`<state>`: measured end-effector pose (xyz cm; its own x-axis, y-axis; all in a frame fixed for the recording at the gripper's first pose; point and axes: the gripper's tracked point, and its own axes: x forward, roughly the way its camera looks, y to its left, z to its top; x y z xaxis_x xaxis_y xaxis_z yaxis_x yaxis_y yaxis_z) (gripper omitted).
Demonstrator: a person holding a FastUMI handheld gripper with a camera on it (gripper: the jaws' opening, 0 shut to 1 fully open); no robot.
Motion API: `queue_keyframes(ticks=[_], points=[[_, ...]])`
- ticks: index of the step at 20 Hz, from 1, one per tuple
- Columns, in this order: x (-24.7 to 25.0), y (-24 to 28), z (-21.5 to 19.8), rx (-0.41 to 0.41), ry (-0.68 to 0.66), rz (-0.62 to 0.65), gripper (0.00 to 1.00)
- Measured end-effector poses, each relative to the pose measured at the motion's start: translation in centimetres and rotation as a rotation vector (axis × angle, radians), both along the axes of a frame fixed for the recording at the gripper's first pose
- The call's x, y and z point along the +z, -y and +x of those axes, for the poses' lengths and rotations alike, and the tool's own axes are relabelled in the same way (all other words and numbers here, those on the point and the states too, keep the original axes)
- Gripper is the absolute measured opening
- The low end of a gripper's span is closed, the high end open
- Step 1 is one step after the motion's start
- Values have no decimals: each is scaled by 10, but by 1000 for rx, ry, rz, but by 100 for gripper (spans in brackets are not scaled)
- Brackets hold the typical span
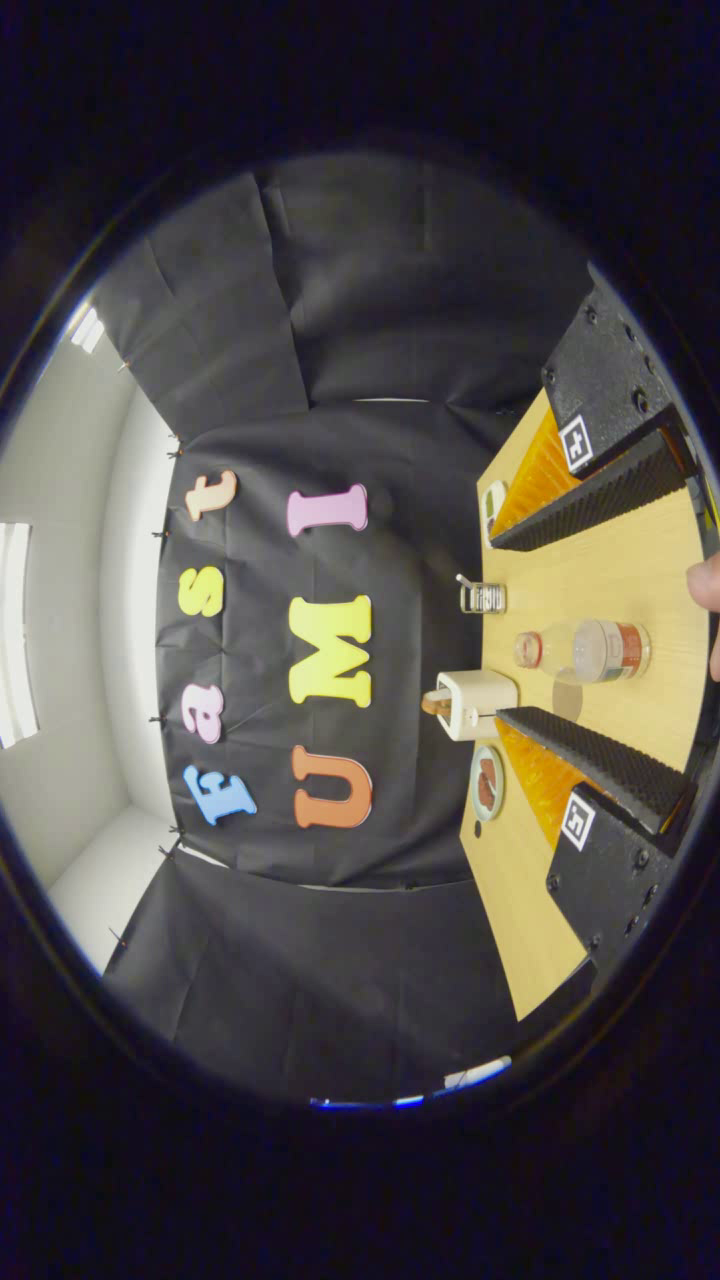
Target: Take the bottle from table, then pour the juice into the cup, finally place the bottle on the coaster
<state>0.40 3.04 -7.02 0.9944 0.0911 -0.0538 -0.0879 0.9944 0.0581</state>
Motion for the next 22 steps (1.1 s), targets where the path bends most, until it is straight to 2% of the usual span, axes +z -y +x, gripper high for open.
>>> queue_keyframes(ticks=[7, 11, 17, 22], points=[[-50, -10, 13, 9, -55, -51, 100], [-84, -30, 18, 56, -96, -65, 100], [-134, -31, 36, 37, -158, -67, 100], [-165, -32, 61, 25, -221, -10, 100]])
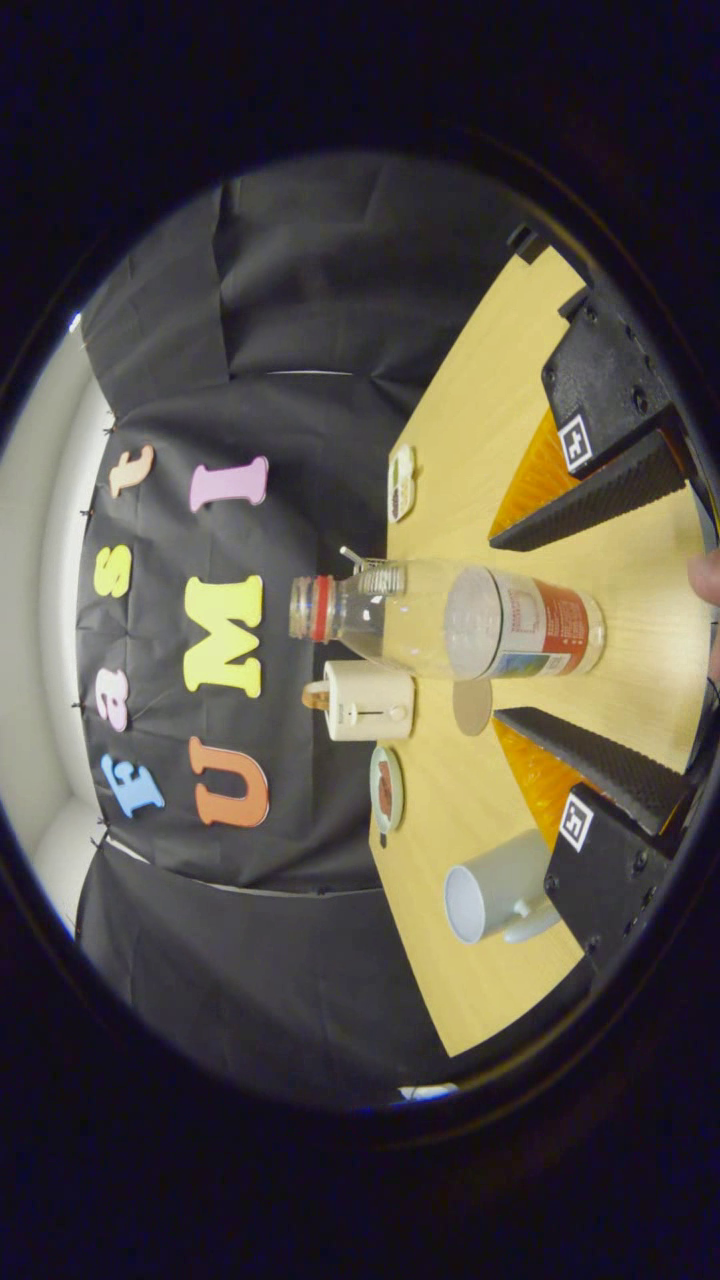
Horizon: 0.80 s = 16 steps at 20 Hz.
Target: Take the bottle from table, then pour the juice into the cup, finally place the bottle on the coaster
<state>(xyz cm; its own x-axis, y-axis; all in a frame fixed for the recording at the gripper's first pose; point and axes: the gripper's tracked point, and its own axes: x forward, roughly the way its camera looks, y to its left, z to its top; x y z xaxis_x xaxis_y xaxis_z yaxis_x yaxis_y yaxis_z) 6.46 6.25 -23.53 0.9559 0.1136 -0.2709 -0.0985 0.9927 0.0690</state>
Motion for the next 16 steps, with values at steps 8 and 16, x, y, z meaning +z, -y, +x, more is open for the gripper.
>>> queue_keyframes(ticks=[8, 16], points=[[-16, -2, 35, -44, -52, 120, 100], [-8, -4, 37, -48, -53, 122, 83]])
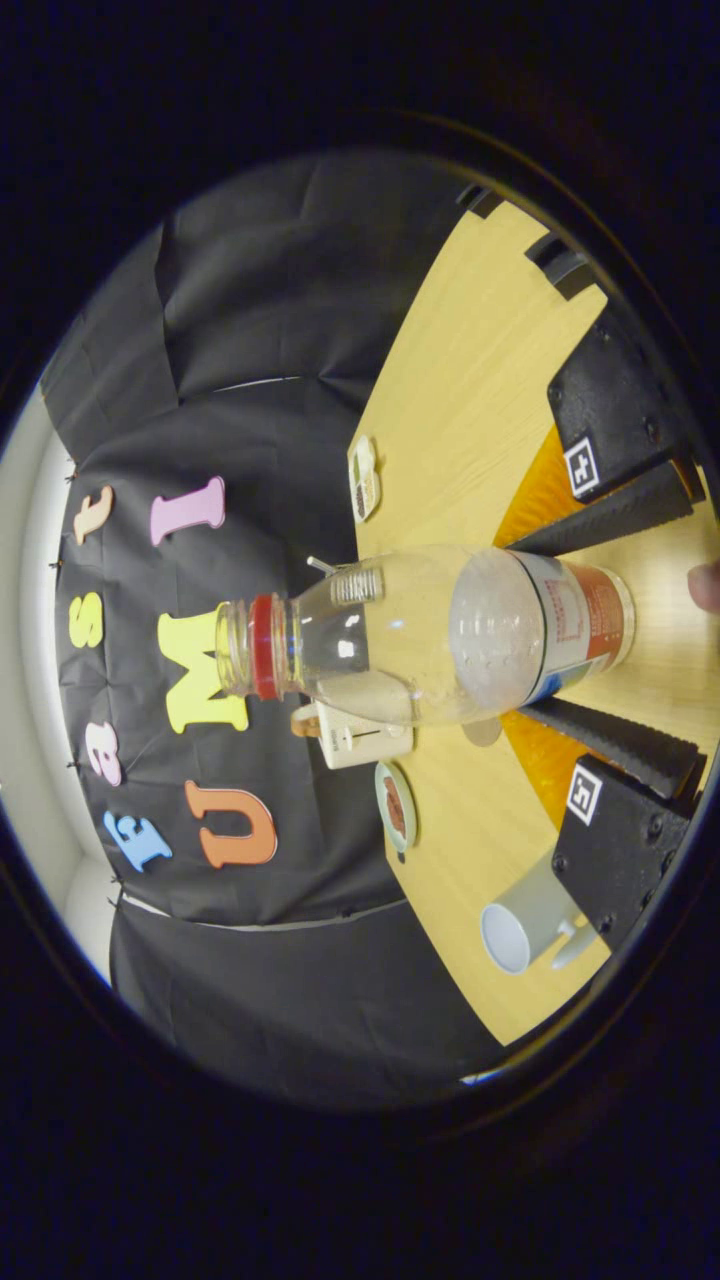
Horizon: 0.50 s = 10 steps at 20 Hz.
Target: Take the bottle from table, then pour the juice into the cup, finally place the bottle on the coaster
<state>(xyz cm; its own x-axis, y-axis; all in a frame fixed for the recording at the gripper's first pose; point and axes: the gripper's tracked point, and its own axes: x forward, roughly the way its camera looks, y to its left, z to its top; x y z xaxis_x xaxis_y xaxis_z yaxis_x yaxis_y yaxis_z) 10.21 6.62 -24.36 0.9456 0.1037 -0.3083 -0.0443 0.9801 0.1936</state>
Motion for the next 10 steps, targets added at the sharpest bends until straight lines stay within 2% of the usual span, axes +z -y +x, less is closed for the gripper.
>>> queue_keyframes(ticks=[6, 10], points=[[16, -8, -6, 29, 28, -105, 77], [28, -16, -7, 61, 68, -285, 76]])
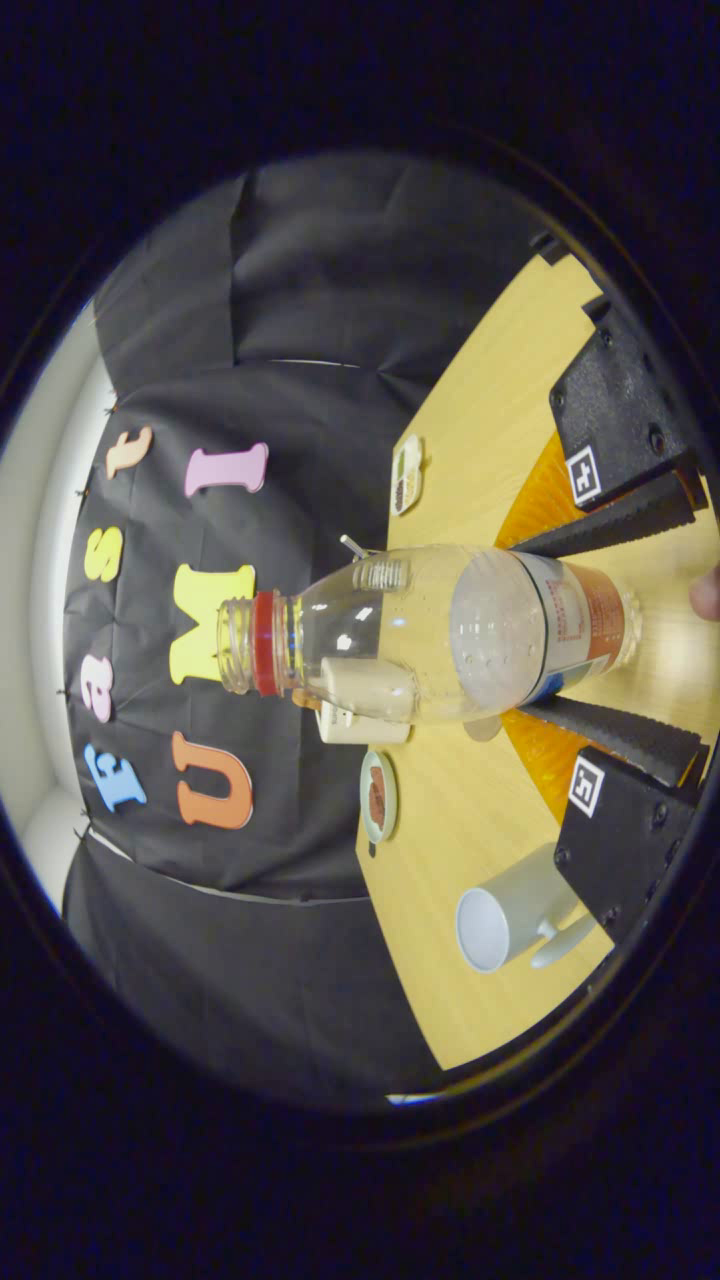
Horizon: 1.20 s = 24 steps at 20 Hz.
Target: Take the bottle from table, then pour the juice into the cup, finally place the bottle on the coaster
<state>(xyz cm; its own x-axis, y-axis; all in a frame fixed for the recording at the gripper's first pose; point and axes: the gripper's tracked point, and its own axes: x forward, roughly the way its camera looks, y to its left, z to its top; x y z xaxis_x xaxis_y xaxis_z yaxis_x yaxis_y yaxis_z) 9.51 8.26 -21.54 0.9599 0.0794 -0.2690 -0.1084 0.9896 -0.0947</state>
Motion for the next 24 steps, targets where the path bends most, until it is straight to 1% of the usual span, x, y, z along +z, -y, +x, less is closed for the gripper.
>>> queue_keyframes(ticks=[3, 9, 14, 17, 19, 24], points=[[4, -7, 3, 23, 21, -153, 76], [8, -18, 13, 63, 92, -509, 77], [4, -31, 15, 112, 125, -749, 77], [6, -40, 17, 135, 168, -901, 76], [8, -48, 15, 154, 190, -966, 77], [9, -55, 18, 188, 210, -1076, 76]])
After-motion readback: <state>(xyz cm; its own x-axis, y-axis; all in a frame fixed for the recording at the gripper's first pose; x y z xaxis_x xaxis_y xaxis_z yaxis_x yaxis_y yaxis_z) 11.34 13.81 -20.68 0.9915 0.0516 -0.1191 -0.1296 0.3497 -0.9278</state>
